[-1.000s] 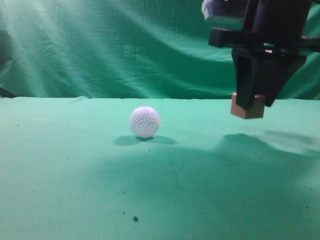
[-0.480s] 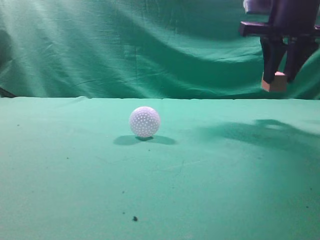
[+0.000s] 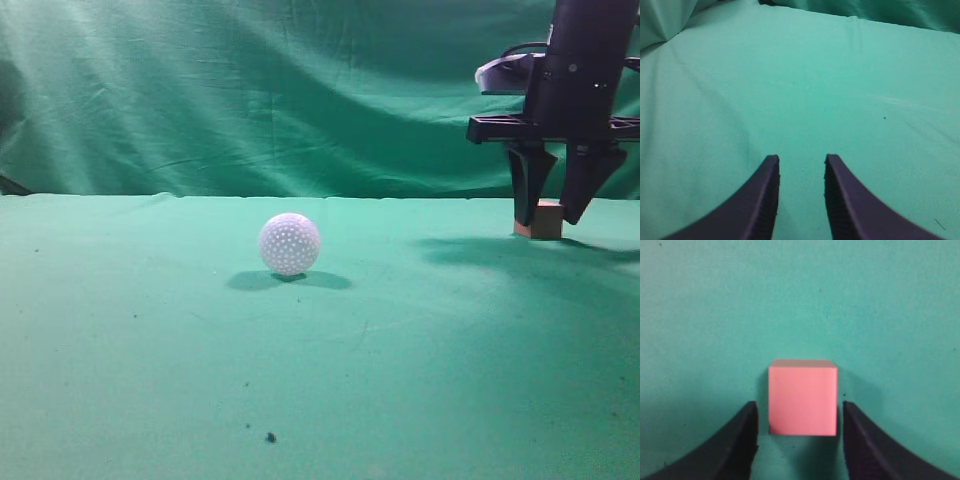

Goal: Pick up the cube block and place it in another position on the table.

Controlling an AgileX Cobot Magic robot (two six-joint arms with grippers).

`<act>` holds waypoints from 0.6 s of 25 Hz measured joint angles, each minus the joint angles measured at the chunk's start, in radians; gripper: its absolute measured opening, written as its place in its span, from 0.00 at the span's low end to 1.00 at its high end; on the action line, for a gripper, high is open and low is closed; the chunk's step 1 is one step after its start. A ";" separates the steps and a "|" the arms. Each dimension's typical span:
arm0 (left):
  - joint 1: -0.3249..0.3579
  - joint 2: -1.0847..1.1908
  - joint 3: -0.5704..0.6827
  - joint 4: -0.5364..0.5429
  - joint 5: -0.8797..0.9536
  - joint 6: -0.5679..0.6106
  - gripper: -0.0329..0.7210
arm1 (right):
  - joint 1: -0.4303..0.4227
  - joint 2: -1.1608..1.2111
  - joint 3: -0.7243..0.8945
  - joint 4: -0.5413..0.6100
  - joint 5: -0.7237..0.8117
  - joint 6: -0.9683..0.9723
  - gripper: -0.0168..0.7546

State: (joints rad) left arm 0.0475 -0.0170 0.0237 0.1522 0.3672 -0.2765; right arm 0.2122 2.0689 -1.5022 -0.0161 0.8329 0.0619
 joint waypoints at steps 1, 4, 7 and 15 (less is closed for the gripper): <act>0.000 0.000 0.000 0.000 0.000 0.000 0.39 | 0.000 0.003 -0.005 0.000 0.026 0.000 0.57; 0.000 0.000 0.000 0.000 0.000 0.000 0.39 | 0.000 -0.002 -0.043 0.000 0.128 0.000 0.57; 0.000 0.000 0.000 0.000 0.000 0.000 0.39 | 0.000 -0.039 -0.093 0.014 0.228 -0.002 0.38; 0.000 0.000 0.000 0.000 0.000 0.000 0.39 | 0.000 -0.326 -0.121 0.114 0.347 -0.083 0.02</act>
State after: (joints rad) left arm 0.0475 -0.0170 0.0237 0.1522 0.3672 -0.2765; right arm 0.2122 1.7430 -1.6234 0.0978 1.1802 -0.0206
